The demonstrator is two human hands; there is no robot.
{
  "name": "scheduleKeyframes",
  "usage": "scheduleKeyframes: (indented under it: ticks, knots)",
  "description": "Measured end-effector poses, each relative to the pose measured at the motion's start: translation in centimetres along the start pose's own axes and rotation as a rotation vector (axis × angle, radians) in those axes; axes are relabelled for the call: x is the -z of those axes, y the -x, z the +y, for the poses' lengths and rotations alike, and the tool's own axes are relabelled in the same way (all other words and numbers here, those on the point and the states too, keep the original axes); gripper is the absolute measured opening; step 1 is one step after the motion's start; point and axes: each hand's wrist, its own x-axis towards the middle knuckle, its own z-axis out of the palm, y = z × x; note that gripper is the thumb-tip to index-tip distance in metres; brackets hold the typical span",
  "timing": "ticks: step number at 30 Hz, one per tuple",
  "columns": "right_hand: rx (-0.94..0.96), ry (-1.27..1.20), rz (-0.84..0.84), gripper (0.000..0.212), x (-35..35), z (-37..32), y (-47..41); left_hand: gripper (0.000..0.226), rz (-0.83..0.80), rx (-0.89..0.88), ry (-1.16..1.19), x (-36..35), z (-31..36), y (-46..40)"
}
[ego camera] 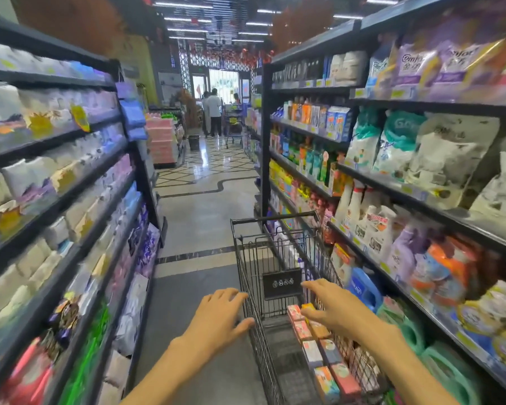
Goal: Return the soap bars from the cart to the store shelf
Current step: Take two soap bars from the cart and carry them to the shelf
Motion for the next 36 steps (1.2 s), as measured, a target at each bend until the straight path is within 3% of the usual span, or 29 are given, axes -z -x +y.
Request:
scheduleKeyframes:
  ticks: [5,10,12,15,18,20,25,28,33,36]
  knots:
    - [-0.080,-0.030,0.047,0.066,2.8,4.1,-9.6,0.098,-0.004,-0.116,-0.002,0.8,-2.7,-12.9]
    - [-0.241,-0.043,0.074,0.065,3.7,9.3,-13.6,0.077,-0.030,-0.296,0.015,-1.1,-1.7,-24.7]
    - [-0.325,-0.032,0.106,0.064,3.9,11.5,-14.1,0.068,-0.039,-0.397,0.028,-2.2,-0.3,-29.3]
    - [-0.505,-0.069,0.142,0.064,3.5,14.7,-14.0,0.079,-0.060,-0.574,0.030,-3.6,2.7,-35.3]
    - [-0.677,-0.077,0.176,0.055,3.2,16.8,-13.3,0.066,-0.088,-0.775,0.053,-5.7,5.9,-40.7]
    - [-0.797,-0.071,0.221,0.052,3.4,17.0,-12.7,0.073,-0.103,-0.905,0.052,-6.8,7.5,-43.7]
    - [-1.080,-0.090,0.282,0.065,2.9,15.2,-11.5,0.077,-0.190,-1.135,0.088,-9.0,9.2,-48.1]
    - [-1.229,-0.106,0.246,0.065,1.7,14.1,-11.5,0.067,-0.245,-1.221,0.075,-10.3,9.2,-49.6]
    - [-1.338,-0.160,0.251,0.065,-1.5,12.1,-11.0,0.074,-0.353,-1.325,0.026,-12.4,9.4,-49.5]
    - [-1.375,-0.189,0.206,0.065,-3.0,11.8,-10.9,0.062,-0.390,-1.354,0.062,-13.9,9.7,-49.5]
